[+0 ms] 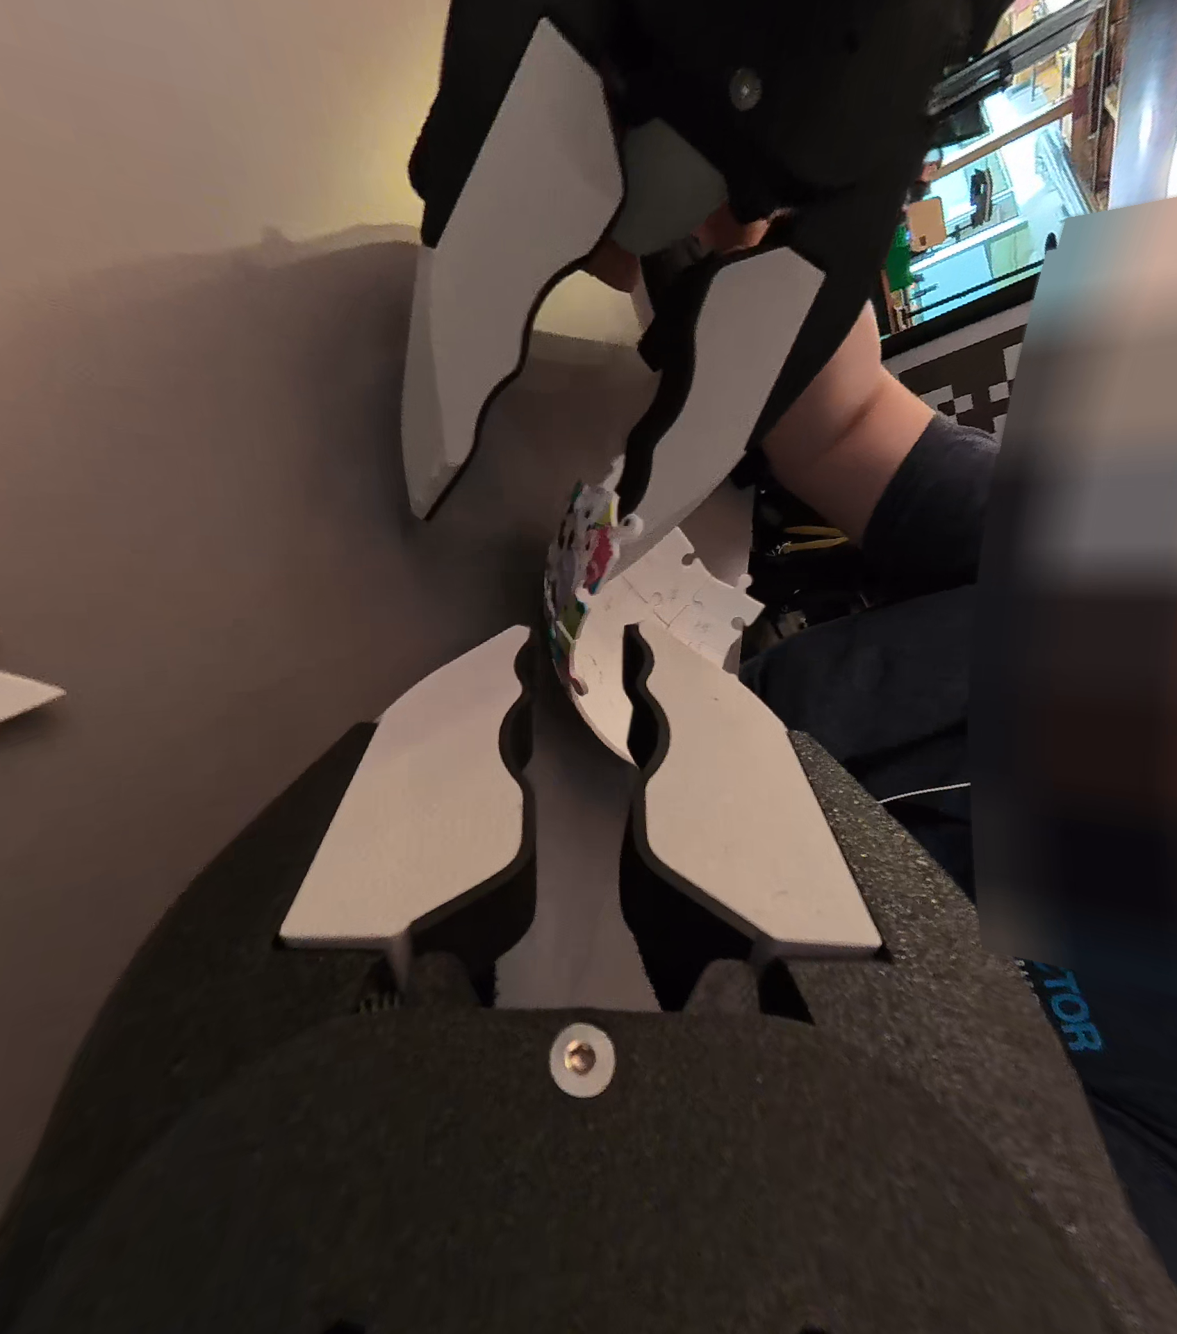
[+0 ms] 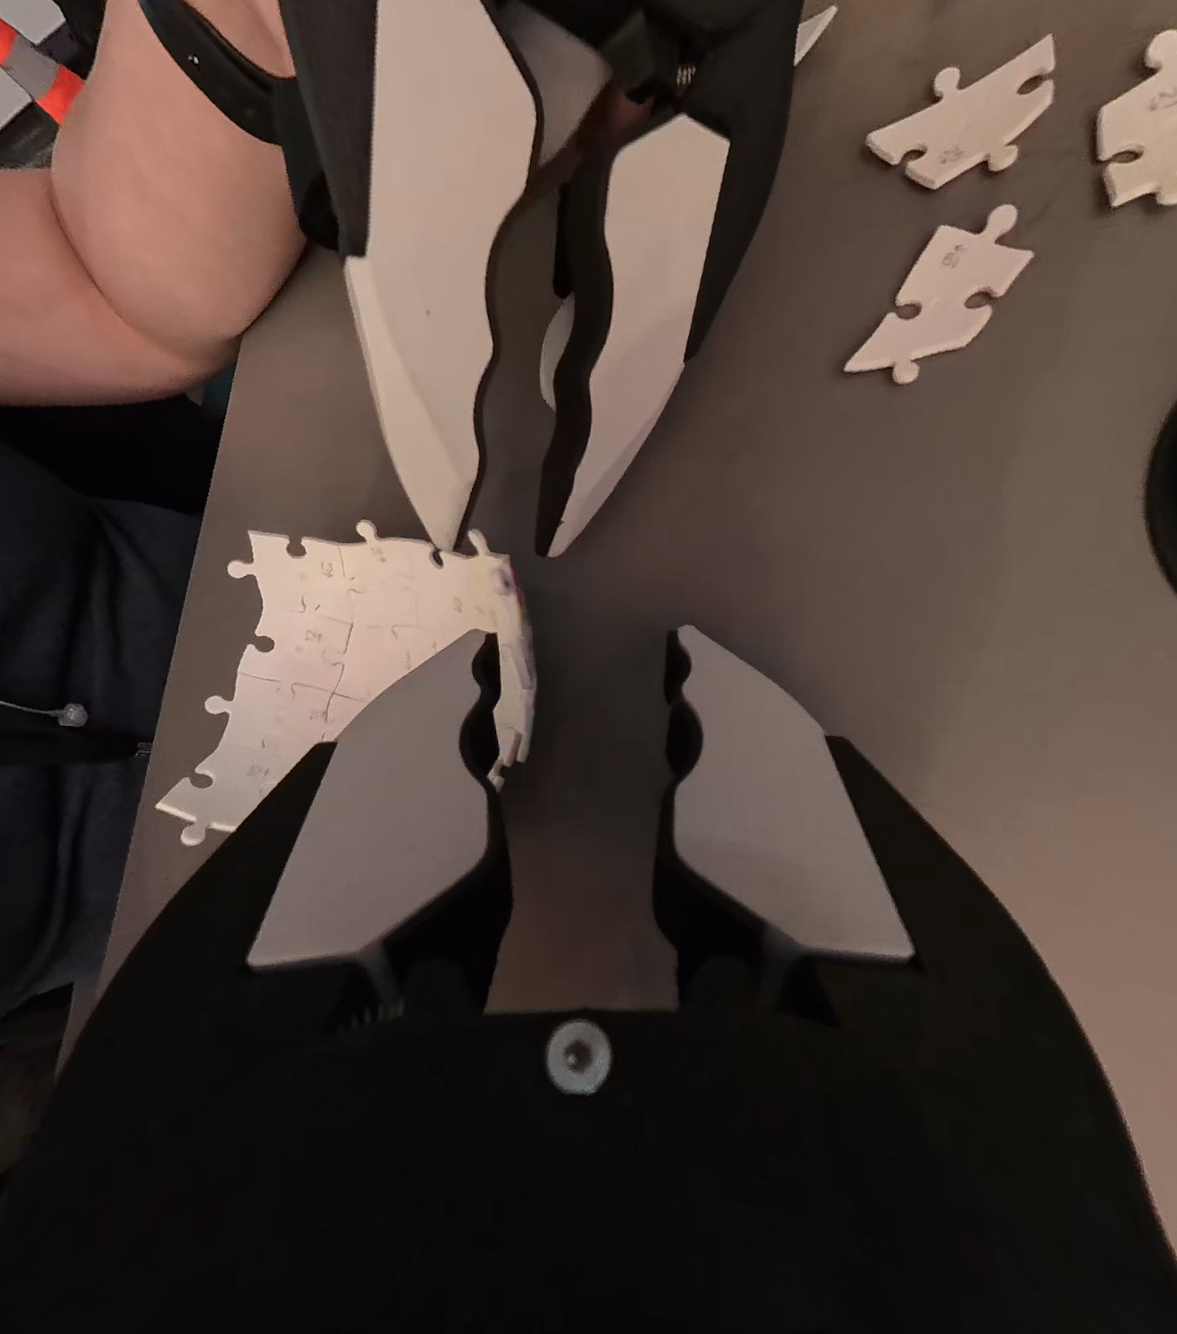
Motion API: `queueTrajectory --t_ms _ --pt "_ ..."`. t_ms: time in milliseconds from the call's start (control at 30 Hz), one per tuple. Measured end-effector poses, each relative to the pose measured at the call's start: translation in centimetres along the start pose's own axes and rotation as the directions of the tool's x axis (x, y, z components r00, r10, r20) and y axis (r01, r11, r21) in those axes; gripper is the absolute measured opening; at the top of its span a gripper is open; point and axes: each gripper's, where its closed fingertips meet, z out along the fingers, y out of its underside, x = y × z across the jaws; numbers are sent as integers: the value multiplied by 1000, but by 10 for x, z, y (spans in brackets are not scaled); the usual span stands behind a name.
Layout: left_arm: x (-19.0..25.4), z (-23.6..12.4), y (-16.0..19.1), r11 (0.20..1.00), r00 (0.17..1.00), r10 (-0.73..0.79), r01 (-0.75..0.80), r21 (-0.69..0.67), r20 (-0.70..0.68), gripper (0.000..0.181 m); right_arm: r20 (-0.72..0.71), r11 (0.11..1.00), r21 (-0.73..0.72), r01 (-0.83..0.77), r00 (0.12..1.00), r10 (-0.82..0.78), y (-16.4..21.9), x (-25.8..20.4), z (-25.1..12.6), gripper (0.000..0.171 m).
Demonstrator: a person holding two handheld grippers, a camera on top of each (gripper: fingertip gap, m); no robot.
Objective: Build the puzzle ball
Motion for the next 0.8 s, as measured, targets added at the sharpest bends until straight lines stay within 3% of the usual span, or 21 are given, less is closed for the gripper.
queueTrajectory --t_ms 167,467,700,800 --pt "-5 6 6 998 998 -60 60 -13 -12 23 -17 1000 1 1 1000 -1 -5 -3 3 46" --pt "-15 8 4 998 998 -63 63 -11 29 19 -243 988 -129 81 964 -111 -4 13 7 59" --pt "-20 7 3 996 996 -89 89 -4 26 7 -219 990 -129 -57 975 28 -3 19 7 56" --pt "-24 3 1 996 994 -86 86 4 72 10 -245 985 -160 -56 970 15 -3 23 6 51"
